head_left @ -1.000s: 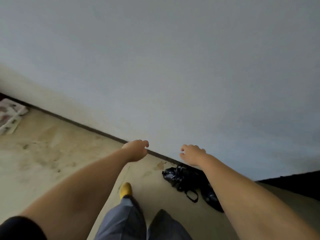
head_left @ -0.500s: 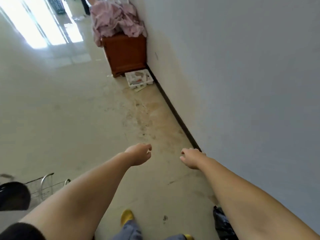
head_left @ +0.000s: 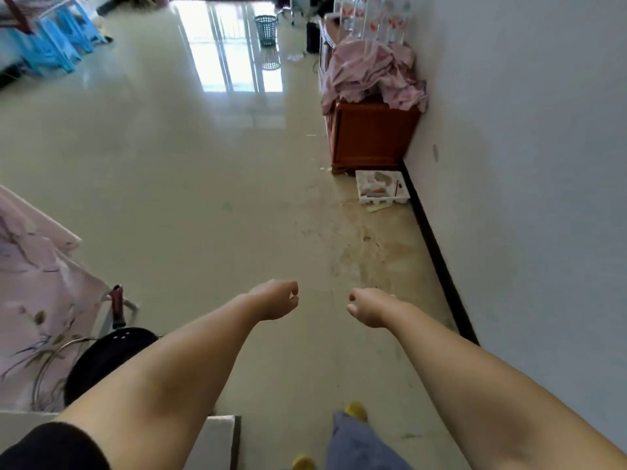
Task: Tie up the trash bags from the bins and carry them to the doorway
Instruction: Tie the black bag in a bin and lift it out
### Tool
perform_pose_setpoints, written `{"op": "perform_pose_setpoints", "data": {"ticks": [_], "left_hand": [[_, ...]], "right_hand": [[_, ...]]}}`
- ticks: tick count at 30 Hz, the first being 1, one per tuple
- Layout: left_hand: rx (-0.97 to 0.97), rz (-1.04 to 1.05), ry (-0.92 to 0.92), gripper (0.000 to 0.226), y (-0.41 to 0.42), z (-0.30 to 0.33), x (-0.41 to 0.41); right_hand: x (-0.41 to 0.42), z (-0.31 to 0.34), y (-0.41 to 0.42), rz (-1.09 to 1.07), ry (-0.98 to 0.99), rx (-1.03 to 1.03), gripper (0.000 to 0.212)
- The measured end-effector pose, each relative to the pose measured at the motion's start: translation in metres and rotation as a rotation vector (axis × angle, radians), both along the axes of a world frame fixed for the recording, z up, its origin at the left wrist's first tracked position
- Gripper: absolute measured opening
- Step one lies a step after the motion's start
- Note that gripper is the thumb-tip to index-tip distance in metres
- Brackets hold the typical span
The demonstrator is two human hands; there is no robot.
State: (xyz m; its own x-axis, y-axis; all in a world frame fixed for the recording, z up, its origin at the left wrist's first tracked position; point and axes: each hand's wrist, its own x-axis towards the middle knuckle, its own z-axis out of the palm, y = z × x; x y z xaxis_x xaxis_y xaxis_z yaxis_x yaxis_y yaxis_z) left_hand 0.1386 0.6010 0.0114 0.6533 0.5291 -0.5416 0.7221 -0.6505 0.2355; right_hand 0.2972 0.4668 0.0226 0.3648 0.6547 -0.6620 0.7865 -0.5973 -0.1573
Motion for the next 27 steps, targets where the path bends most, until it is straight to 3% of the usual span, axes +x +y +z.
{"op": "perform_pose_setpoints", "data": {"ticks": [16,27], "left_hand": [[-0.092,0.316,-0.123,0.034,0.242,-0.012,0.127],[-0.123,0.511,-0.085,0.034,0.453,-0.027,0.122]], "right_hand": [[0.164,0.0,0.286,0.281,-0.07,-0.057,0.045],[0.175,-0.01,0.536,0.522,-0.065,-0.094,0.045]]}}
